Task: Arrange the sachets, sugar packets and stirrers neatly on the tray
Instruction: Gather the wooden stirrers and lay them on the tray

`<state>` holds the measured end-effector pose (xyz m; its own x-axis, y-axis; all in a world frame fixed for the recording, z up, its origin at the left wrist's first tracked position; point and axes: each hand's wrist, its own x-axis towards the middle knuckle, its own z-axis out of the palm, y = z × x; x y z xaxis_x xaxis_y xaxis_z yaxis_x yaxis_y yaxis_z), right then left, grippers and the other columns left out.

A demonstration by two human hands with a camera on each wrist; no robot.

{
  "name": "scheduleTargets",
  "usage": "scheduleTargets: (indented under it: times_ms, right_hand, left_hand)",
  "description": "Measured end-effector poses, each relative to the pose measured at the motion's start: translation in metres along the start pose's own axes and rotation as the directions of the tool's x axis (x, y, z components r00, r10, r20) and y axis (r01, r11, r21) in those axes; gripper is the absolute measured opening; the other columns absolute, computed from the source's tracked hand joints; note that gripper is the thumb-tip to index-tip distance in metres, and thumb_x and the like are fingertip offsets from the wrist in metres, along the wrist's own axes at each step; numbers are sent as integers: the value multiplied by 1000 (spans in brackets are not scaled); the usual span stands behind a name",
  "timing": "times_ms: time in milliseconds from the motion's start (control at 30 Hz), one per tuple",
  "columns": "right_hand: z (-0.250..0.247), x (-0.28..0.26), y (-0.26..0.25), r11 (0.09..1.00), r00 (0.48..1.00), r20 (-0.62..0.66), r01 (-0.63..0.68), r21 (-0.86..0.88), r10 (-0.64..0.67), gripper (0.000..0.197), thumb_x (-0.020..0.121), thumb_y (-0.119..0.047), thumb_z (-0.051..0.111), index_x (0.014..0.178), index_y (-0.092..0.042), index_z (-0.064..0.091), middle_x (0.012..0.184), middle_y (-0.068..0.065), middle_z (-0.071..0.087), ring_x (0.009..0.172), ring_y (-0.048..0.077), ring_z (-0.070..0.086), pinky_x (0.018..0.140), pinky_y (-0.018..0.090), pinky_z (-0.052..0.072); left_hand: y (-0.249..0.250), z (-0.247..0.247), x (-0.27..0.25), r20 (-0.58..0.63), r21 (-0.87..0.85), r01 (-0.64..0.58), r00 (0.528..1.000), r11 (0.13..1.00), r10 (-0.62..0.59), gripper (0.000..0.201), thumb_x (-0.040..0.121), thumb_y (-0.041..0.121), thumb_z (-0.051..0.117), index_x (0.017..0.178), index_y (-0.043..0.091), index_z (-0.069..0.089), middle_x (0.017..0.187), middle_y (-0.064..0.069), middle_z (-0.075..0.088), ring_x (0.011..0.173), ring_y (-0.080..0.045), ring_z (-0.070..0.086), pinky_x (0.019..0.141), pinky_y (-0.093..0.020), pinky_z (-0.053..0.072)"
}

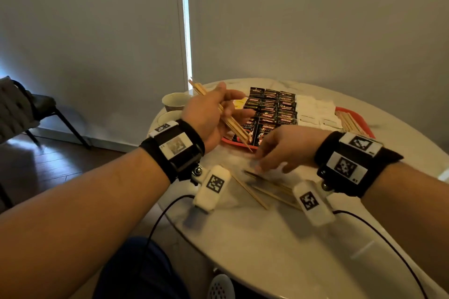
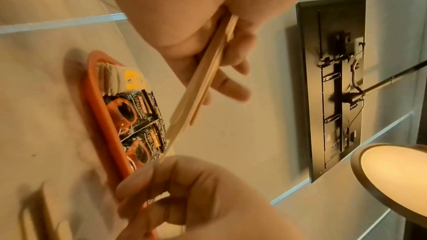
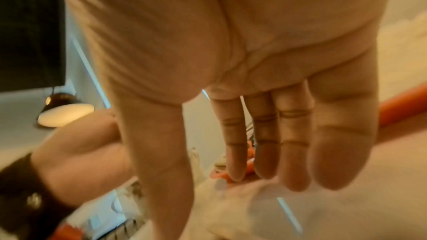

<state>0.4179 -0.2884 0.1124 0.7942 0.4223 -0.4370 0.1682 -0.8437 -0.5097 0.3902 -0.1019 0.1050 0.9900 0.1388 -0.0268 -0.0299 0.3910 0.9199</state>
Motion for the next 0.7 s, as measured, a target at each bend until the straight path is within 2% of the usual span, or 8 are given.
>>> scheduleTargets:
  times_ms: [67,133,200,300,400,567,700]
  right_hand:
    - [5,-5,4,981,999,9,-43,-189,46,51,69,-42,90,113,-29,67,109,-5,67,96,14,65,77,29,61]
    - [16,-9,2,931,998,30,-39,-363,53,60,67,-49,90,118,-30,63,111,-6,64,98,15,62,83,31,60]
    - [24,-9,-3,863,1000,4,-12,-505,16,57,71,-51,87,117,-27,65,109,-5,66,98,15,62,85,30,58]
    - [27,-5,-11,837,1000,-30,-21,-546,6,37,82,-39,81,113,-20,72,103,0,72,93,18,68,84,33,61]
    - [27,0,-17,838,998,-65,-38,-544,3,25,86,-29,74,107,-15,75,99,3,75,90,20,73,82,36,63]
    - [35,6,-22,825,989,-144,-50,-562,-38,21,86,-31,74,100,-15,74,93,3,73,87,19,70,81,36,63]
    - [34,11,-23,843,993,-121,-64,-534,-1,22,85,-29,76,101,-14,75,94,4,75,87,20,73,81,36,63]
  left_hand:
    - [6,-2,-4,-23,-56,9,1000,998,-10,43,111,38,41,97,6,65,55,0,34,52,-18,55,76,-45,63]
    - [7,-3,-8,-21,-60,44,999,997,-45,39,109,40,47,94,8,64,54,3,30,47,-13,40,59,-34,53]
    - [6,-2,-12,4,-45,86,996,995,-85,37,108,41,49,93,10,63,54,4,30,47,-12,32,52,-30,41]
    - [3,0,-16,31,-12,121,992,993,-121,37,108,41,49,93,9,61,53,5,30,46,-11,28,49,-28,31]
    - [0,0,-18,26,7,143,989,990,-143,34,107,40,52,96,9,62,53,5,31,44,-10,28,45,-26,28]
    - [-7,-5,-20,-4,34,177,984,984,-177,30,104,39,57,100,10,62,54,6,33,43,-9,28,44,-25,25]
    - [-12,-8,-21,5,31,192,981,981,-192,25,104,34,58,95,11,62,53,6,34,42,-9,28,41,-23,26]
